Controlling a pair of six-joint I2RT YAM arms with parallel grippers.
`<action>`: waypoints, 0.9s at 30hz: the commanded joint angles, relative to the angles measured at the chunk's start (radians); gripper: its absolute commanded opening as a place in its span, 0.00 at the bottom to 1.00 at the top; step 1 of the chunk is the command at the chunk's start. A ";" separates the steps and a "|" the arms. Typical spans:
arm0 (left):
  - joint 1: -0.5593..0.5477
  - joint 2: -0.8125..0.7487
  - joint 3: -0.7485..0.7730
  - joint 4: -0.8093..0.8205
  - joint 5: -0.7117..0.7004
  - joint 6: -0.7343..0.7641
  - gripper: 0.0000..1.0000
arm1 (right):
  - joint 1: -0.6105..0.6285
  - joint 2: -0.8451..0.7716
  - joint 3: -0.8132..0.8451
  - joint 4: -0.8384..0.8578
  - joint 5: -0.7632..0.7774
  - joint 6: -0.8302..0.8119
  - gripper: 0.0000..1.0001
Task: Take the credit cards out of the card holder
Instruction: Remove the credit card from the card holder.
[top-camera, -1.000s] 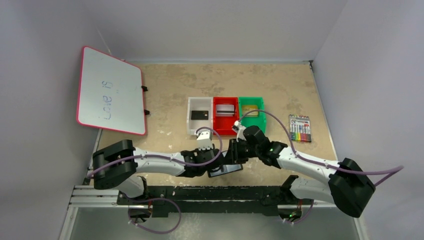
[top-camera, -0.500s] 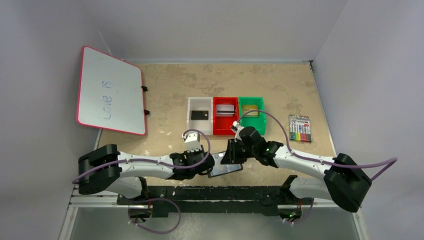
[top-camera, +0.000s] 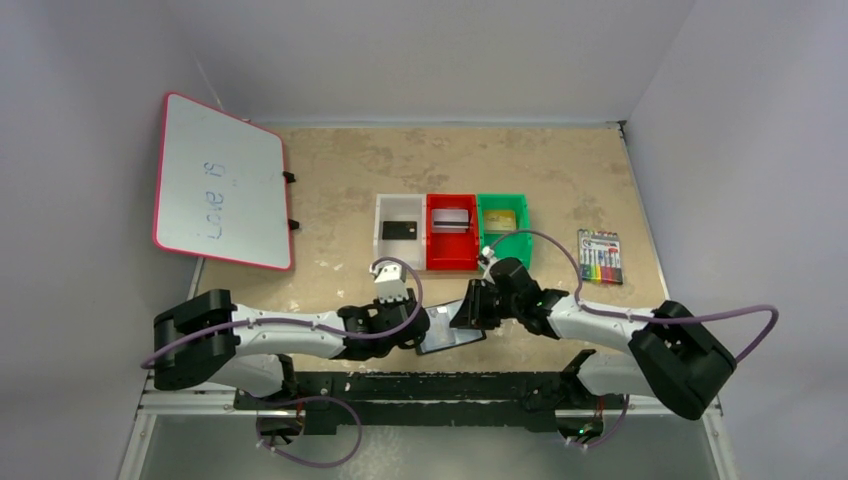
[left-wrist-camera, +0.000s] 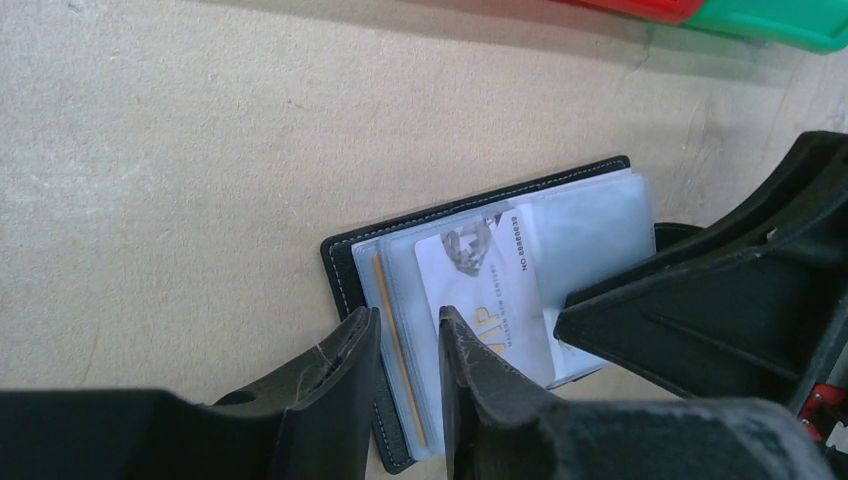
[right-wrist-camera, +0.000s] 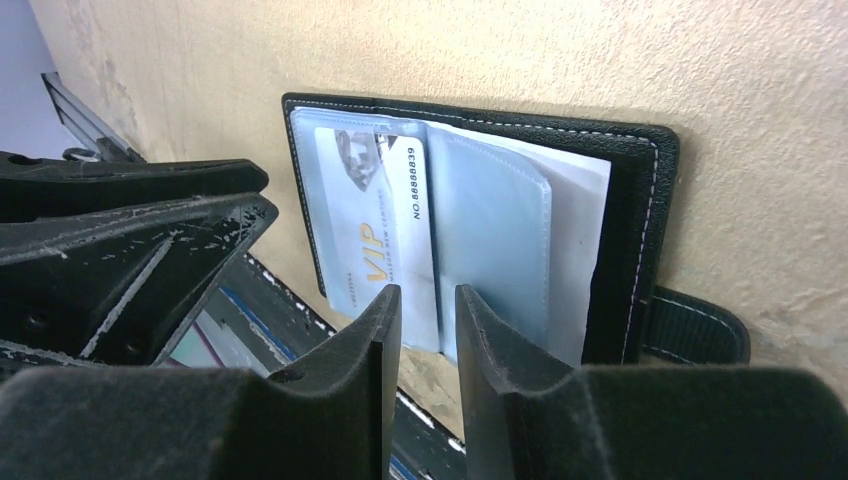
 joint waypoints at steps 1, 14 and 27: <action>-0.010 0.027 0.042 -0.002 0.015 0.058 0.29 | -0.016 0.033 -0.020 0.131 -0.065 0.013 0.29; -0.017 0.207 0.139 -0.086 0.065 0.083 0.29 | -0.043 0.075 -0.097 0.283 -0.106 0.078 0.26; -0.031 0.274 0.195 -0.196 0.008 0.048 0.23 | -0.071 -0.008 -0.158 0.365 -0.099 0.168 0.00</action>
